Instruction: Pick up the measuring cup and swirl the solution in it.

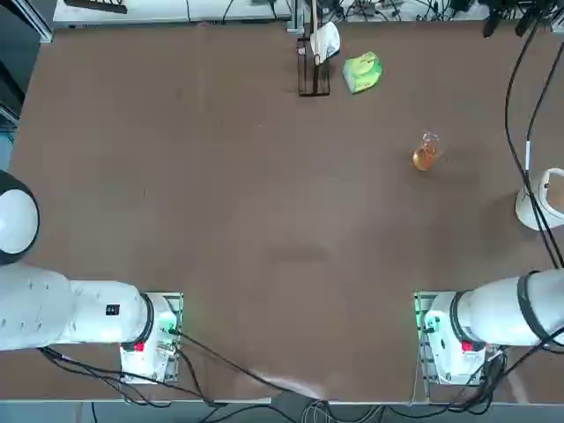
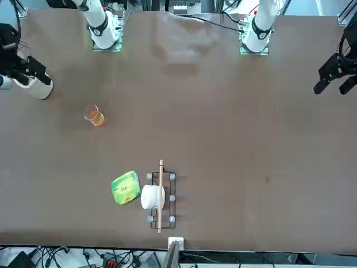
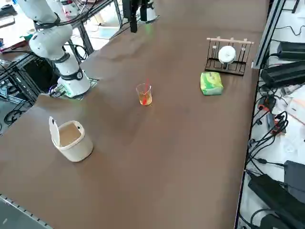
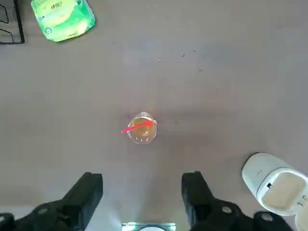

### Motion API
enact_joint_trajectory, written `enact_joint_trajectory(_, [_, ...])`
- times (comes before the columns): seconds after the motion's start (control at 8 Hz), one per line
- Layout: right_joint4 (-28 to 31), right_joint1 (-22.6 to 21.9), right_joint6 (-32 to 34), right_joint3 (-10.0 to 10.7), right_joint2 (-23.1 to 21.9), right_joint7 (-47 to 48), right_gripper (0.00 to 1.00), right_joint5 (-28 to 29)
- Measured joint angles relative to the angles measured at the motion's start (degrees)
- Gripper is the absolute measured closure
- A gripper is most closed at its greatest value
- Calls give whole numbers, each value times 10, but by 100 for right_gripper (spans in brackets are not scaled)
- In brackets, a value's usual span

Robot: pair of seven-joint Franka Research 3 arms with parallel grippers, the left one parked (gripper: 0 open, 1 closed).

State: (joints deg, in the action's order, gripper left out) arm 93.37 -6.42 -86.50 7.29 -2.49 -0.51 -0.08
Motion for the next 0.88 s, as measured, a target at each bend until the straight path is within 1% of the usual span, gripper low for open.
enact_joint_trajectory(0.62, [-8, 0, 2, 0, 7, 0, 0, 0])
enact_joint_trajectory(0.88, [-7, 0, 2, 0, 15, 1, 0, -1])
